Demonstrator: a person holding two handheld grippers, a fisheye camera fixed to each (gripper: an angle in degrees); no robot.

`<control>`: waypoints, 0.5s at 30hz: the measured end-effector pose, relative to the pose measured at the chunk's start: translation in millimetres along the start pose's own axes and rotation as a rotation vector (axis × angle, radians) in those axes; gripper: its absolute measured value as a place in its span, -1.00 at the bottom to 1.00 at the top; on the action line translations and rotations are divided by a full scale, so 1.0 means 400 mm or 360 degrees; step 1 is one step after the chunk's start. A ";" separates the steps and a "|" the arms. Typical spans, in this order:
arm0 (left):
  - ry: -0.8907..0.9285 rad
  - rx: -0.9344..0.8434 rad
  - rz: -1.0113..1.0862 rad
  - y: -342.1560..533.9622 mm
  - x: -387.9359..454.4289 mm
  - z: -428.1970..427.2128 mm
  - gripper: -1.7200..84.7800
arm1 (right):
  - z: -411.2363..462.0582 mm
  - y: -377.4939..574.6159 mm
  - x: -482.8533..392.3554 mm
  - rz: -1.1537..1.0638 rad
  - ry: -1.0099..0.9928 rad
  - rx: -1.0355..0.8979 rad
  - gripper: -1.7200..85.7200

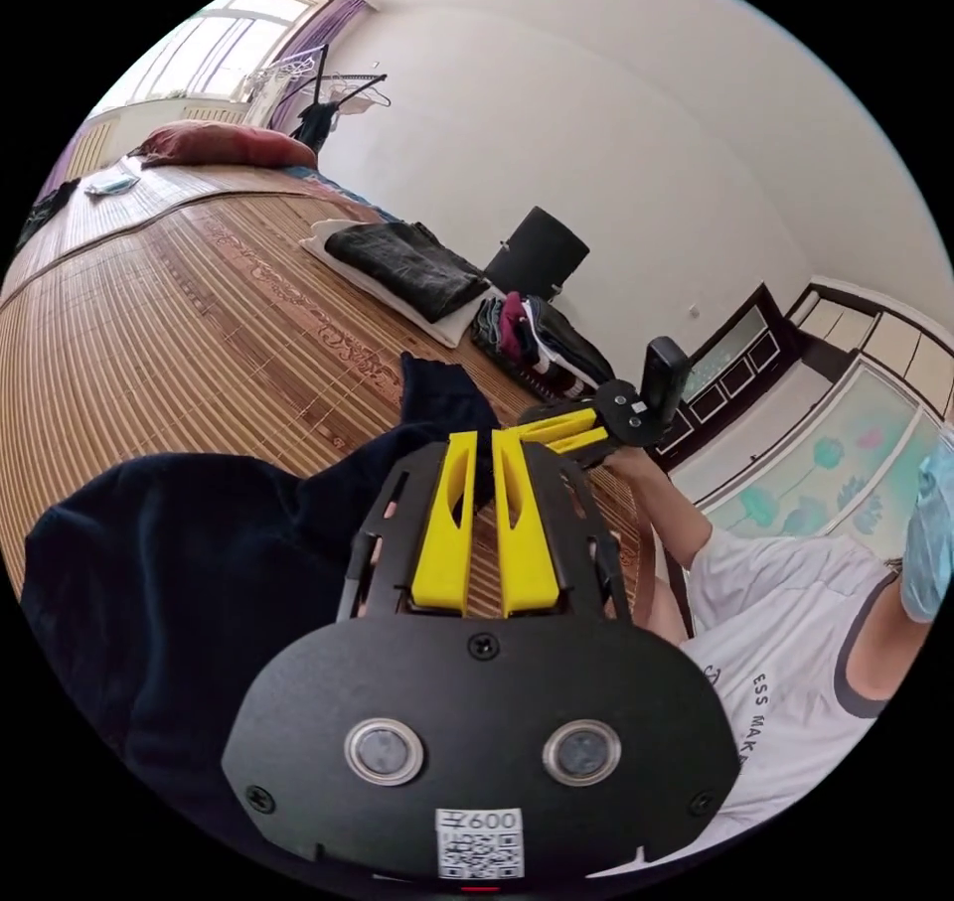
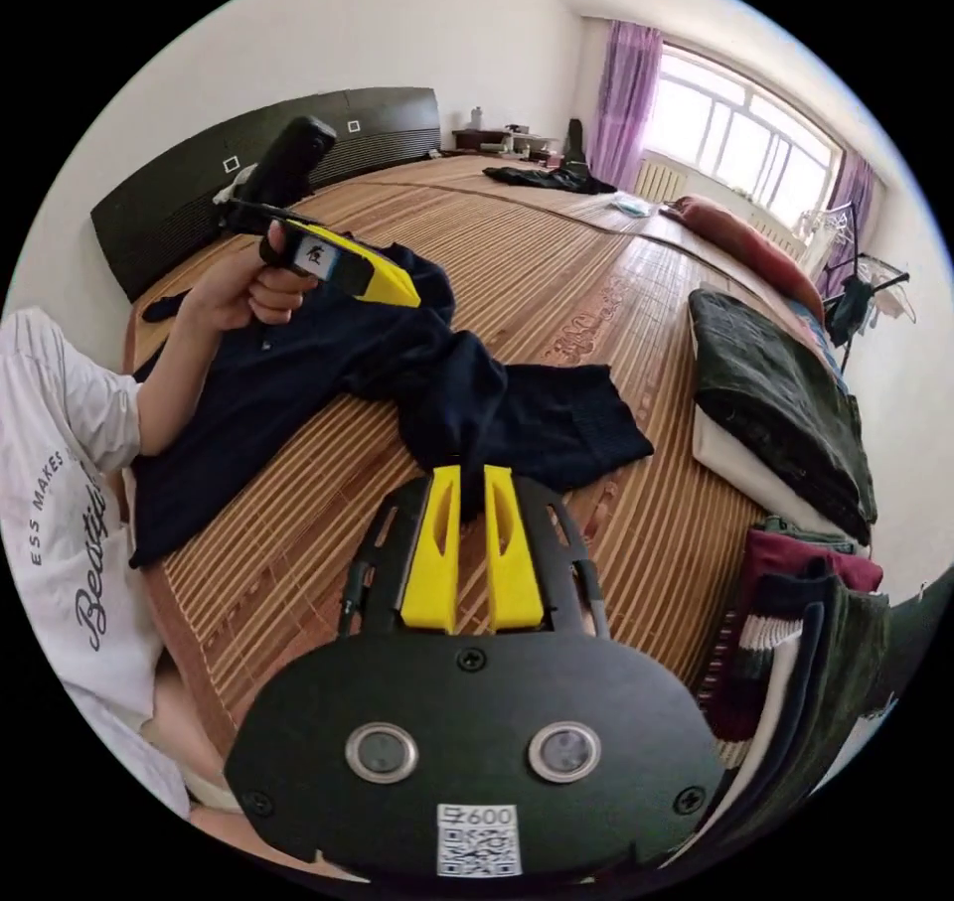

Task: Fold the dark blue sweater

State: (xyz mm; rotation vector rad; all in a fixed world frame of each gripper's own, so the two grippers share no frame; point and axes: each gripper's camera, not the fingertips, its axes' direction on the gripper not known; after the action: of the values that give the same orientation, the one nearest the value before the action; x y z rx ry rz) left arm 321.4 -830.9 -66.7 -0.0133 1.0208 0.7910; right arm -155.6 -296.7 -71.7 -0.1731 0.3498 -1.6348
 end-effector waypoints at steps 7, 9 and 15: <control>-0.0507 -0.0281 -0.0014 -0.001 0.014 0.069 -0.95 | -0.137 0.031 0.149 0.0419 -0.1125 0.0209 -0.98; -0.0761 -0.0274 0.0025 0.002 0.037 0.077 -0.95 | -0.133 0.047 0.210 0.0673 -0.1409 0.0185 -0.98; -0.0680 -0.0421 -0.0010 0.010 0.021 0.132 -0.96 | -0.084 0.138 0.274 0.1118 -0.0843 -0.0501 -0.93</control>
State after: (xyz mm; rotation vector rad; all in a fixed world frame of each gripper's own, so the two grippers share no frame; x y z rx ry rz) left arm 361.3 -804.1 -42.9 -0.0716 0.5087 0.8729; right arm -125.2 -404.6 -131.8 -0.6320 0.2174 -0.7904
